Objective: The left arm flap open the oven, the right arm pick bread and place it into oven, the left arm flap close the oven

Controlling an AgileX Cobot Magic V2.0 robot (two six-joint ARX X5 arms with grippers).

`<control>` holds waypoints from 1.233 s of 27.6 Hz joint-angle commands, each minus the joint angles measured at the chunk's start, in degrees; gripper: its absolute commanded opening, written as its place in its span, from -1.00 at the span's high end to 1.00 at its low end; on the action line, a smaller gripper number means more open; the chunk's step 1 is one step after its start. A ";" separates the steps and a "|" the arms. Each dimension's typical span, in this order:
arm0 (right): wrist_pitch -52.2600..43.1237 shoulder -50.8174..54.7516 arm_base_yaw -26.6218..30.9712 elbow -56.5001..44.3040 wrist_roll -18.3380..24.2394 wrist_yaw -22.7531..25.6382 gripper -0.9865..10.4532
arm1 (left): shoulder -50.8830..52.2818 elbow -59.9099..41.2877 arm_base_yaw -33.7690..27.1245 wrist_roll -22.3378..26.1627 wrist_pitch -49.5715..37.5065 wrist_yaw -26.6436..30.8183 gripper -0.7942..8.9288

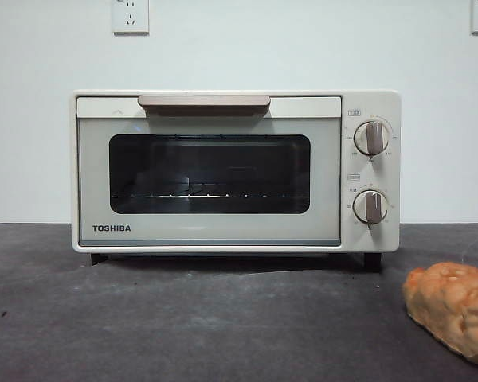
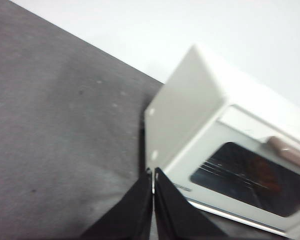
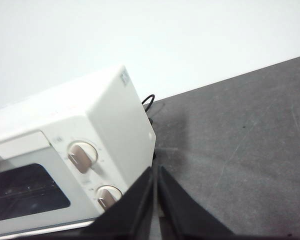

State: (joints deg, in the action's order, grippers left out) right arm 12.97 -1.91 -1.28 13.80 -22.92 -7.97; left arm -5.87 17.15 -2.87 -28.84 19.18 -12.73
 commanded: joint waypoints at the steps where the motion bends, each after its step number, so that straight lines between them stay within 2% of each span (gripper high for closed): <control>1: 2.75 -2.58 -0.09 5.14 0.70 -0.35 0.81 | -3.76 5.27 -0.11 3.21 1.42 -2.67 0.81; 12: 23.04 -20.37 -0.11 26.88 14.45 -8.20 0.81 | -20.96 26.27 0.22 21.38 18.71 -11.50 0.81; 19: 35.82 -31.41 -0.26 37.90 21.29 -14.75 0.81 | -27.76 34.86 3.15 30.05 30.45 -14.84 0.81; 24: 43.52 -35.45 -2.36 42.45 24.59 -15.02 0.81 | -29.75 37.73 6.16 32.76 36.74 -14.91 0.81; 30: 45.79 -36.22 -4.57 42.97 25.00 -14.51 0.81 | -29.62 37.73 7.37 32.65 37.53 -14.91 0.81; 32: 45.79 -36.22 -4.90 42.97 24.79 -14.49 0.69 | -29.62 37.73 7.37 32.65 37.64 -14.88 0.81; 34: 45.79 -36.22 -5.03 42.97 24.33 -14.47 0.41 | -29.62 37.73 7.37 32.65 37.73 -14.88 0.81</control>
State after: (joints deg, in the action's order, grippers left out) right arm 59.20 -37.82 -6.07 55.70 1.30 -22.46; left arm -35.24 53.74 4.38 3.07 57.25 -27.33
